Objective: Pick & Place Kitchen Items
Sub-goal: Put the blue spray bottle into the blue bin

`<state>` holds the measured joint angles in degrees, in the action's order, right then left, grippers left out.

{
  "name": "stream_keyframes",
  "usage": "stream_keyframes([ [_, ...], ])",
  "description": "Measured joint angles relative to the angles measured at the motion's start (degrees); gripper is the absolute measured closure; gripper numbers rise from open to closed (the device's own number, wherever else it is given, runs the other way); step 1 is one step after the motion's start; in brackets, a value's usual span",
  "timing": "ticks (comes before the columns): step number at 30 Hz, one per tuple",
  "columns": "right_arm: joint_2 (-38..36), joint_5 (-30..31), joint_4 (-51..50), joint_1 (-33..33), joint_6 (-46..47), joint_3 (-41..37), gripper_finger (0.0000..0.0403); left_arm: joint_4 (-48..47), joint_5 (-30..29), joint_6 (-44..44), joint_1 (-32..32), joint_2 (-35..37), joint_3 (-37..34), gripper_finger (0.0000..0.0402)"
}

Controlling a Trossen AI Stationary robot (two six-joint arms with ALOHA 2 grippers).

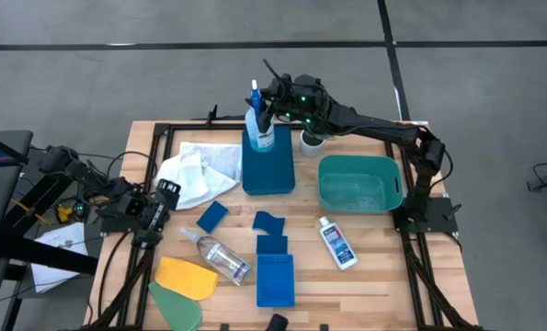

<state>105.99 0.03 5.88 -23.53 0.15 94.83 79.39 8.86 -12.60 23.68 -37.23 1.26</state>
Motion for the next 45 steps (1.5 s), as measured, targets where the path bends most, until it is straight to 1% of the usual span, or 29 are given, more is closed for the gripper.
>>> stream_keyframes([
  [3, 0.0, 0.0, 2.6, -0.6, 0.3, -2.5, 0.0275, -0.1, 0.0, 0.8, 0.0, 0.0, 0.0, 0.0074],
  [10, 0.1, -1.6, 18.3, -1.9, 4.6, -13.0, 0.0275, -0.1, 0.0, 1.0, 0.0, 0.0, 0.0, 0.0074],
  [15, -0.1, -1.4, 23.3, -2.5, 4.6, -16.1, 0.0275, -0.1, 0.0, 0.9, 0.0, 0.0, 0.0, 0.0074],
  [25, 1.1, -1.1, 23.2, -2.4, 4.5, -16.4, 0.0275, 0.1, 0.0, -0.2, 0.0, 0.0, 0.0, 0.0074],
  [30, 3.5, -0.2, 24.4, -2.4, 3.1, -16.4, 0.0275, 0.1, 0.0, -0.4, 0.0, 0.0, 0.0, 0.0074],
  [35, 6.3, -0.1, 28.2, -2.8, 3.2, -16.4, 0.0275, 0.1, 0.0, -0.4, 0.0, 0.0, 0.0, 0.0074],
  [39, 8.0, -0.3, 28.7, -2.9, 2.6, -16.4, 0.0275, 0.1, 0.0, -0.4, 0.0, 0.0, 0.0, 0.0074],
  [45, 8.6, -0.3, 29.8, -2.9, 2.4, -16.3, 0.0275, 0.1, 0.0, -0.5, 0.0, 0.0, 0.0, 0.0074],
])
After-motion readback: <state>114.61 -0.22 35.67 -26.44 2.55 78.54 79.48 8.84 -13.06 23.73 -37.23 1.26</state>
